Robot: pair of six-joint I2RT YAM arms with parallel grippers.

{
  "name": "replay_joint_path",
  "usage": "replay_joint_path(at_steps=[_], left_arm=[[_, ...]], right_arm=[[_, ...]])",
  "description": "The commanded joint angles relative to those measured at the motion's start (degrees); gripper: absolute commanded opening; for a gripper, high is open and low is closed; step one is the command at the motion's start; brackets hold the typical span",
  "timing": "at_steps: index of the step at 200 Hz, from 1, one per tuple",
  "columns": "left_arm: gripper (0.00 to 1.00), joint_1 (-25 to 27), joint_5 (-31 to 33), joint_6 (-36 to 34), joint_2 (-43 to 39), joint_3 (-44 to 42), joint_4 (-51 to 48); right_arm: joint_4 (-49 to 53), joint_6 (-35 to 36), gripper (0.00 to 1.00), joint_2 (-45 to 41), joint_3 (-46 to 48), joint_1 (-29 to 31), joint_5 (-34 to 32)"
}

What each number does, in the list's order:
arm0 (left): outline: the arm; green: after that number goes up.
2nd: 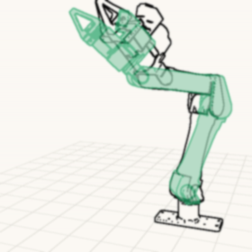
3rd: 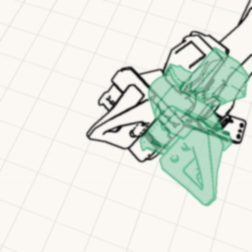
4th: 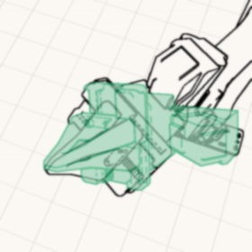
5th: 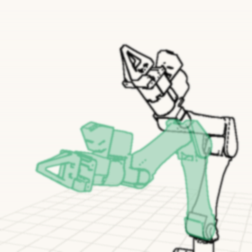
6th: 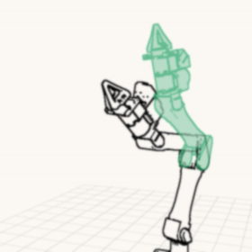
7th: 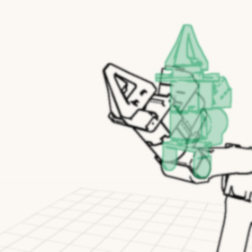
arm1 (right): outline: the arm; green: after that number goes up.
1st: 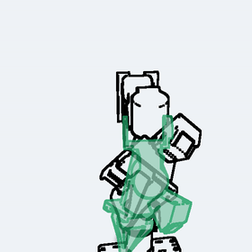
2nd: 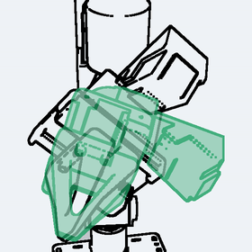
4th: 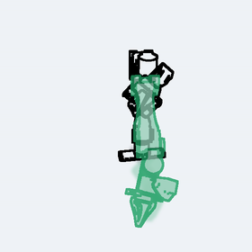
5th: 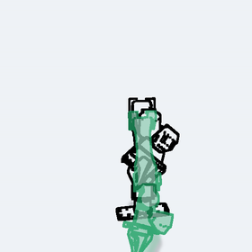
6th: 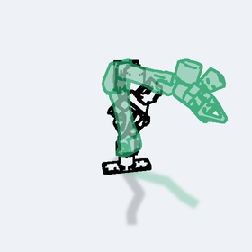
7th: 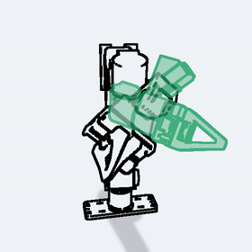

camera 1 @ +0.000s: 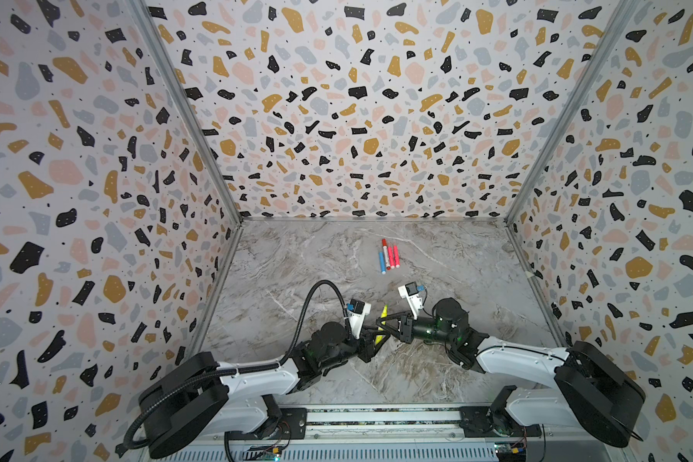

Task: Insert the pens into the pen caps
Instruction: 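Hold the highlighter upright with the left gripper while the right gripper draws back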

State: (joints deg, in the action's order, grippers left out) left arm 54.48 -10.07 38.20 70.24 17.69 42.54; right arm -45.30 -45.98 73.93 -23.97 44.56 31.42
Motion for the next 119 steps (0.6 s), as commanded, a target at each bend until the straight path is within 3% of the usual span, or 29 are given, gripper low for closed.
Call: replay_joint_path(at_steps=[1,35,88,119], left_arm=[[0.28,0.37,-0.91,-0.25,0.61,1.37,3.28],[0.22,0.37,-1.14,0.02,1.39,1.22,3.91],[0.03,0.37,0.50,0.14,0.10,0.80,2.80],[0.00,0.37,2.60,-0.23,-1.53,0.39,0.95]], right_arm=[[-2.24,-0.06,0.10,-0.32,-1.00,0.36,-0.22],[-2.95,-0.34,0.10,-0.50,-0.55,0.60,-0.74],[-2.27,-0.42,0.10,-1.10,0.38,0.69,-2.83],[-1.01,-0.38,0.10,-2.13,1.03,0.71,-5.06]])
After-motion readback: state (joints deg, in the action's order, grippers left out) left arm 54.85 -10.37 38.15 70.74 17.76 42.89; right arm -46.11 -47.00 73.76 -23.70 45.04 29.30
